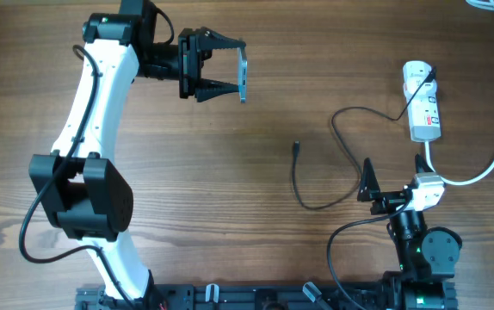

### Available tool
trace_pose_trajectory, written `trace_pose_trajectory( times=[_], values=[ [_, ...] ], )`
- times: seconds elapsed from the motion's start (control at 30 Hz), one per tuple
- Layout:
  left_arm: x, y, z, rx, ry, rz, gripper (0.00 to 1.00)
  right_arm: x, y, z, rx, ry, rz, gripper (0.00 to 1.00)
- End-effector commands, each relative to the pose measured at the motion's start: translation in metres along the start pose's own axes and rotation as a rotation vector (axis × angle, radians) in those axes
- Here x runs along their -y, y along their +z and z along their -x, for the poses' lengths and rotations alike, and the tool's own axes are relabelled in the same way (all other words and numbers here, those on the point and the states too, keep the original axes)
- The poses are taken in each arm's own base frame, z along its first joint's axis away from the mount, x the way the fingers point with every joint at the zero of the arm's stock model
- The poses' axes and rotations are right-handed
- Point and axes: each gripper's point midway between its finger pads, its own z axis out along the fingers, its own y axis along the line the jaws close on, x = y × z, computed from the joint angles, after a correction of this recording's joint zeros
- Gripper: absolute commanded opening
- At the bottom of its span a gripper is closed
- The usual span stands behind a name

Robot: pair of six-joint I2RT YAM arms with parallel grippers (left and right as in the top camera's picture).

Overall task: Plug charger to phone and switch on socket
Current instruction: 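Lift the phone with the left gripper and raise it upright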

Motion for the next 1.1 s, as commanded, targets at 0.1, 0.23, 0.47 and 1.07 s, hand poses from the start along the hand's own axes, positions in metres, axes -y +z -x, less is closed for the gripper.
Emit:
trace_pose_trajectory(
  times=[0.1, 0.23, 0.47, 1.07],
  values=[
    [0.015, 0.002, -0.025, -0.047, 0.049, -0.034, 0.6, 0.0, 0.0, 0.002, 0.01, 0.011, -0.001, 1.0],
    [0.014, 0.003, -0.025, -0.048, 0.048, -0.033, 0.6, 0.0, 0.0, 0.002, 0.01, 0.011, -0.001, 1.0],
    [0.014, 0.003, -0.025, -0.048, 0.049, -0.033, 0.58, 0.0, 0.0, 0.002, 0.01, 0.01, -0.001, 1.0],
    [0.015, 0.009, -0.039, -0.062, 0.053, -0.022, 0.56, 0.0, 0.0, 0.002, 0.01, 0.011, -0.001, 1.0]
  ],
)
